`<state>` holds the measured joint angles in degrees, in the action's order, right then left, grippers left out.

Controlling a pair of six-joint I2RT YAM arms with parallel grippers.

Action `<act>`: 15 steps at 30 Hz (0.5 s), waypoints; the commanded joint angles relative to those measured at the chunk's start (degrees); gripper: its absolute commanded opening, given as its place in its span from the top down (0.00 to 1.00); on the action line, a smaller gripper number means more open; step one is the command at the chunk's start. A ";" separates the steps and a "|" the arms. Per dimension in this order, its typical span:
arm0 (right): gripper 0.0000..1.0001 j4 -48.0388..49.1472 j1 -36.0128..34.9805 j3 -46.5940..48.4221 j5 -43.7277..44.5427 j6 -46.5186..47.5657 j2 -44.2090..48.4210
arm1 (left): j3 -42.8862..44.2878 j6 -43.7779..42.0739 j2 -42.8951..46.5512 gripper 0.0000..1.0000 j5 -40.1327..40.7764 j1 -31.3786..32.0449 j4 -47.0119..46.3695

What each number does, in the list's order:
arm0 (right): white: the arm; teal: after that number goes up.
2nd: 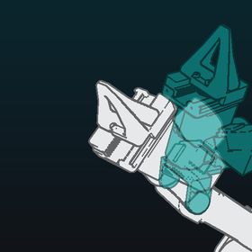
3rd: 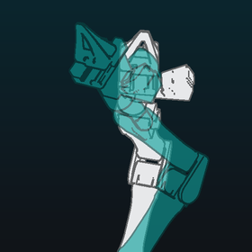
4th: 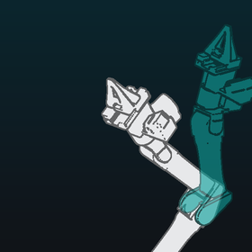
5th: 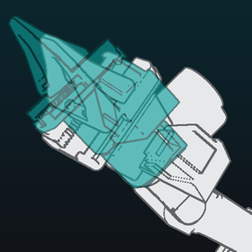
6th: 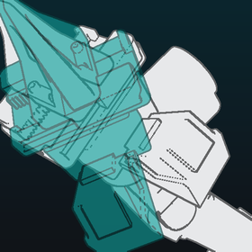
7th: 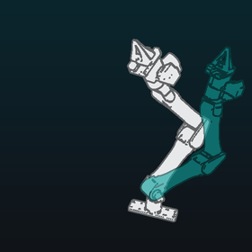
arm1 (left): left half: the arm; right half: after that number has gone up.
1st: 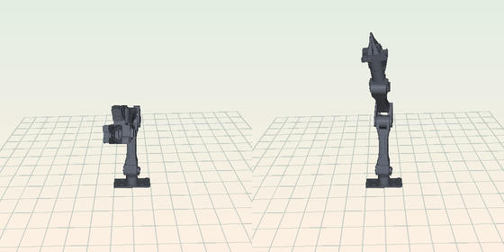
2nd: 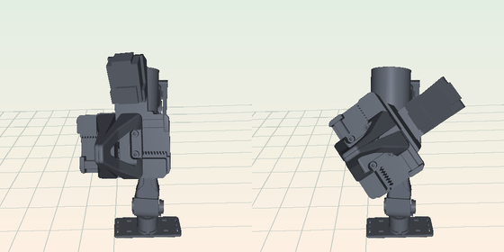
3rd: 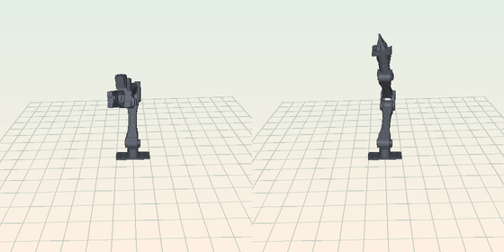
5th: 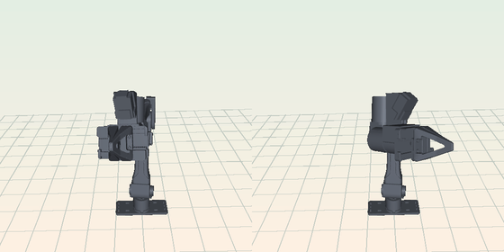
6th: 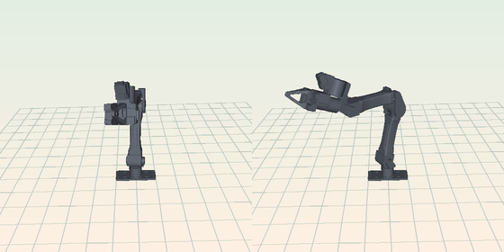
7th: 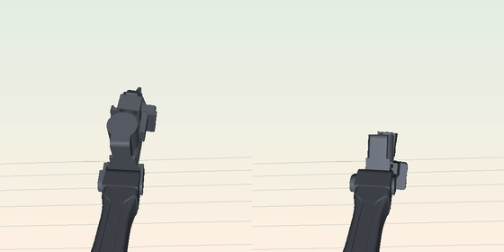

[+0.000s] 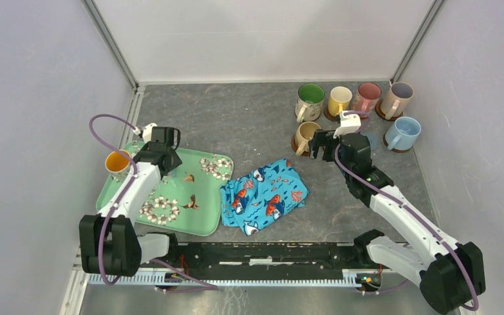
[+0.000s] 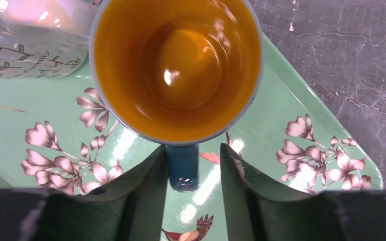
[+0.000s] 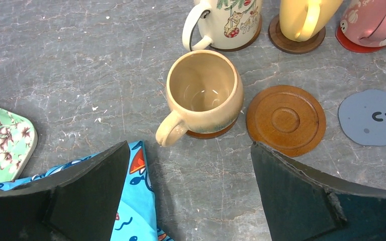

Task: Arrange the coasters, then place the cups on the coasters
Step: Move the cup to the tray.

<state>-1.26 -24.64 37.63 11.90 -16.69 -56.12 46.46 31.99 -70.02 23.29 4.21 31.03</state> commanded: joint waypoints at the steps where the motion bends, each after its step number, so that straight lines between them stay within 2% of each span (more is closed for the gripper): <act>1: 0.03 2.74 -0.14 -0.01 -0.08 -0.70 0.27 | -0.92 -2.09 2.16 0.57 -2.59 -0.25 -3.10; 10: 0.04 2.79 -0.14 0.34 -2.16 -0.54 -0.92 | -1.23 -1.05 3.03 0.97 -6.48 0.00 -3.29; 15: 0.05 3.10 -0.16 0.67 -3.87 -0.52 -1.53 | -0.97 1.26 5.48 0.98 -9.27 2.74 -3.41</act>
<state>-0.84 -24.64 37.60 9.98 -16.73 -57.21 45.21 31.38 -68.16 18.41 4.58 29.91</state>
